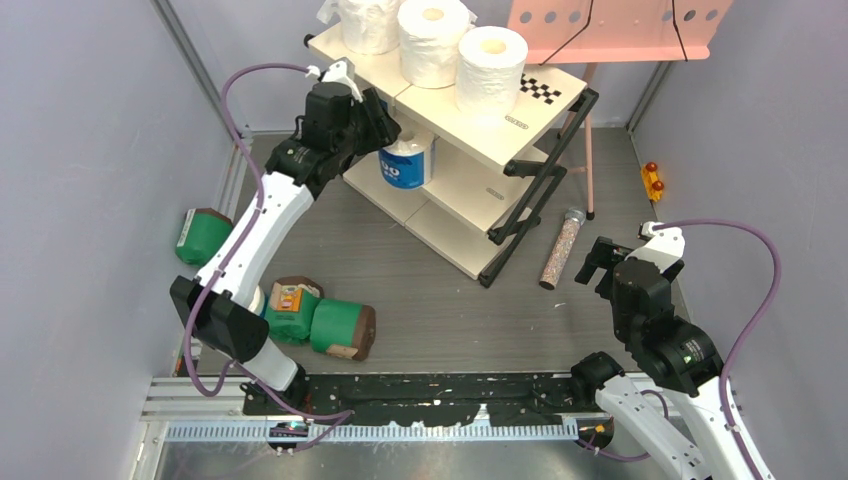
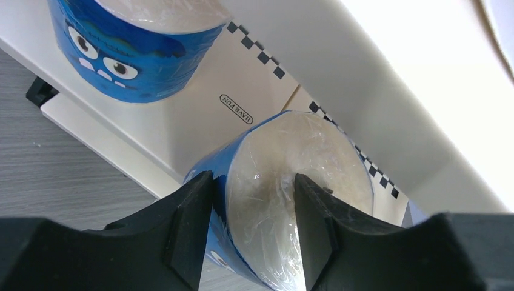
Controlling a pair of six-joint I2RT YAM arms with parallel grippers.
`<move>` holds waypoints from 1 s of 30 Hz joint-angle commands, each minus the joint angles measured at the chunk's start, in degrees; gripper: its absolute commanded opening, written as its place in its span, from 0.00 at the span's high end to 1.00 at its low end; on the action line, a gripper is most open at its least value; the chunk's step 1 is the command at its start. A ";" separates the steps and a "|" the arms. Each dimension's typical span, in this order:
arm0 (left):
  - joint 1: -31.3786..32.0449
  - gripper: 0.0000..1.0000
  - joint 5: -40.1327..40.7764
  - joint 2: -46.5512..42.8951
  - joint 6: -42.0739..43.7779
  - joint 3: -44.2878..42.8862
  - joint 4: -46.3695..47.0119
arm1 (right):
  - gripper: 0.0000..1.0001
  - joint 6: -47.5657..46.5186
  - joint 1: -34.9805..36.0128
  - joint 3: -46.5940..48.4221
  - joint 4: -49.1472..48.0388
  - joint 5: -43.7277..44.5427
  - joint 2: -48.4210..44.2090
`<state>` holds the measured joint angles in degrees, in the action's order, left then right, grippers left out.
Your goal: Place and organize the paper towels onto the shelf
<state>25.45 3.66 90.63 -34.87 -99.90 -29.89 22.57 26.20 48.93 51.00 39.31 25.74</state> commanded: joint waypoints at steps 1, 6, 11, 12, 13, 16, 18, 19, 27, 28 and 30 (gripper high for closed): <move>0.21 0.50 1.97 -2.71 -3.69 1.86 5.41 | 0.05 -0.17 0.26 0.09 -1.96 0.69 -0.03; 0.28 0.54 3.53 -2.98 -8.63 5.50 9.01 | 0.05 -0.19 0.26 0.11 -1.96 0.72 0.00; 1.12 0.56 6.45 -2.97 -12.72 8.46 13.28 | 0.05 -0.21 0.26 0.03 -1.96 0.68 0.06; 1.31 0.56 6.71 -2.81 -13.02 8.63 14.22 | 0.05 -0.17 0.26 0.03 -1.96 0.68 0.04; 1.49 0.56 6.92 -2.52 -13.10 8.70 14.99 | 0.05 -0.16 0.26 0.03 -1.96 0.68 0.09; 1.83 0.54 6.59 -1.15 -12.80 7.45 16.06 | 0.05 -0.17 0.26 0.05 -1.96 0.64 0.11; 2.03 0.53 6.49 -0.30 -12.12 6.40 16.33 | 0.05 -0.16 0.26 0.03 -1.98 0.68 0.08; 2.12 0.52 6.53 0.05 -11.99 6.11 16.46 | 0.05 -0.11 0.26 0.03 -1.97 0.68 0.03; 3.00 0.46 7.19 1.35 -12.94 6.03 18.13 | 0.05 -0.12 0.25 0.03 -1.97 0.68 0.19; 3.02 0.45 7.56 0.93 -12.90 6.14 18.18 | 0.05 -0.14 0.26 0.03 -1.96 0.68 0.08; 3.02 0.42 8.80 -0.35 -12.41 6.96 18.39 | 0.05 -0.15 0.27 0.05 -1.97 0.76 -0.08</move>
<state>27.55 10.52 91.00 -47.57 -92.14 -15.92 22.57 26.20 48.84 51.00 39.33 25.74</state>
